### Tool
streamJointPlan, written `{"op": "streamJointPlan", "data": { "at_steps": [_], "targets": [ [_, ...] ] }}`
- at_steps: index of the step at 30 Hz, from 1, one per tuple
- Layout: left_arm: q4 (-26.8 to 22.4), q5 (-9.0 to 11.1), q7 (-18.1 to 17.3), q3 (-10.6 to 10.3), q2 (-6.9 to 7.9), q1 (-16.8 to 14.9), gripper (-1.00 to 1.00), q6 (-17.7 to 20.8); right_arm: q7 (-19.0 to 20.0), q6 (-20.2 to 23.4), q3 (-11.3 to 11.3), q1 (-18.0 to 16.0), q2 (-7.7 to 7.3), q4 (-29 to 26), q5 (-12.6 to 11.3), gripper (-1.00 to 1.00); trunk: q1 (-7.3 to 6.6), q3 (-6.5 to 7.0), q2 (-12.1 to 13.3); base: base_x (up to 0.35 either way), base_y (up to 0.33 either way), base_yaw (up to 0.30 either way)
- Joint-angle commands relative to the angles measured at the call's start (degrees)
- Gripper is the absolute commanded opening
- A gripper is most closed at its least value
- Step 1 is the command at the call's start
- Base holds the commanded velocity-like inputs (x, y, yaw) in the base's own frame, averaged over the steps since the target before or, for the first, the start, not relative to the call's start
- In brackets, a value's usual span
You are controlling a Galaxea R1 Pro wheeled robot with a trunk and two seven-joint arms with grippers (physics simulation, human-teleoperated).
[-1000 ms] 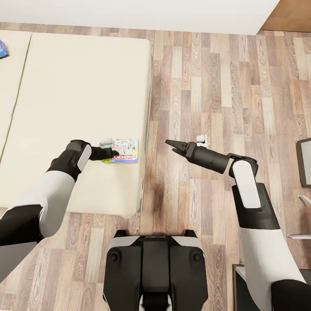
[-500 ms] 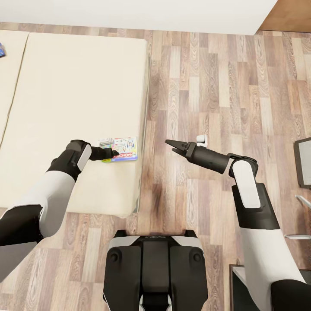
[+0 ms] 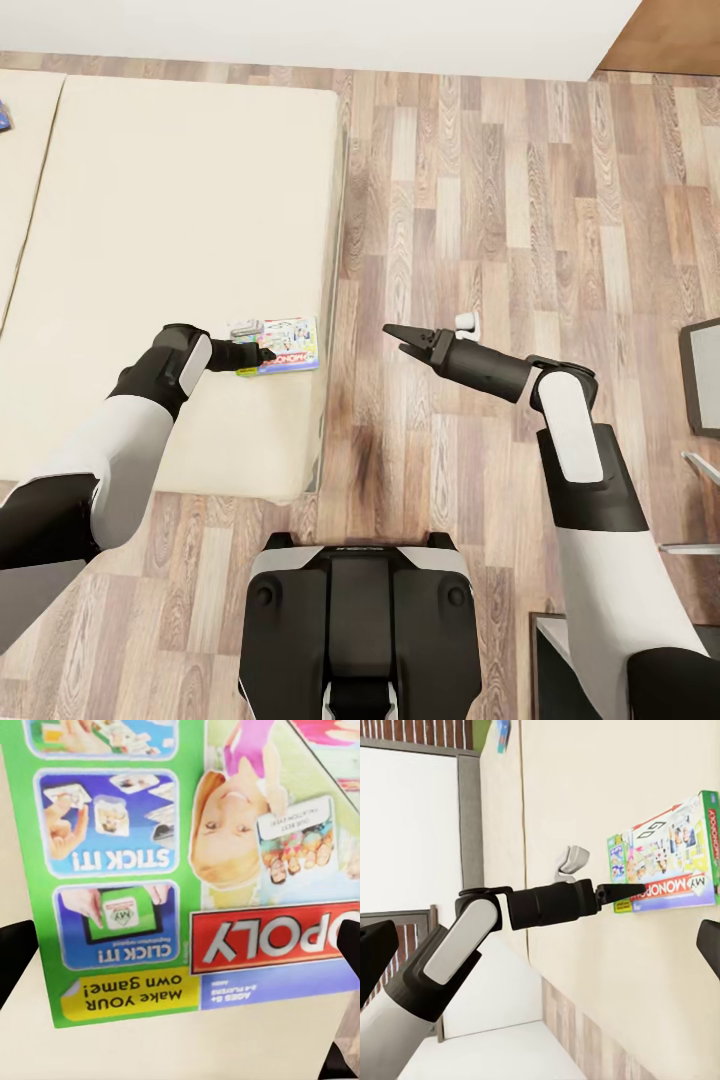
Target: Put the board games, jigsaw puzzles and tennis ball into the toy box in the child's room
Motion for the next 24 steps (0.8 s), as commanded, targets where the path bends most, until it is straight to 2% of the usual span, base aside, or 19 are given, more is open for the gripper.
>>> {"op": "streamJointPlan", "data": {
  "at_steps": [1, 8, 12, 16, 19, 21, 24],
  "targets": [
    [0.0, 0.2, 0.0, 0.2, -0.02, 0.0, 1.0, 0.3, 0.5, 0.1, 0.0, 0.0, 0.0, 0.1, 0.5, 1.0, 0.03, -0.06, -0.1, 0.0, 0.0, 0.0],
    [0.0, 0.2, 0.0, 0.1, 0.03, 0.0, 1.0, 0.3, 0.3, 0.1, 0.0, 0.0, -0.13, 0.8, 0.7, 1.0, 0.03, -0.06, -0.1, 0.0, 0.0, 0.0],
    [0.0, 0.2, 0.0, 0.1, 0.04, 0.0, 1.0, 0.4, 0.3, 0.1, 0.0, 0.2, -0.4, 3.6, 0.9, 1.0, 0.03, -0.06, -0.1, 0.0, 0.0, 0.0],
    [0.0, 0.2, 0.0, 0.1, 0.01, 0.0, 1.0, 0.4, 0.2, 0.1, 0.0, 0.3, -0.47, 9.2, 1.1, 1.0, 0.03, -0.06, -0.1, 0.0, 0.0, 0.0],
    [0.0, 0.2, 0.0, 0.1, 0.03, 0.0, 1.0, 0.4, 0.1, -0.3, 0.0, 0.2, -0.43, 16.5, 1.3, 1.0, 0.03, -0.06, -0.1, 0.0, 0.0, 0.0],
    [0.0, 0.2, 0.0, 0.1, 0.03, 0.0, 1.0, 0.4, -0.3, -0.6, -0.2, -0.1, -0.41, 21.1, 2.1, 1.0, 0.03, -0.06, -0.1, 0.0, 0.0, 0.0],
    [0.0, 0.2, 0.0, 0.1, 0.05, 0.0, 1.0, 0.4, -2.3, -3.1, -0.3, -0.5, -0.4, 25.8, 5.2, 1.0, 0.03, -0.06, -0.1, 0.0, 0.0, 0.0]
  ]
}}
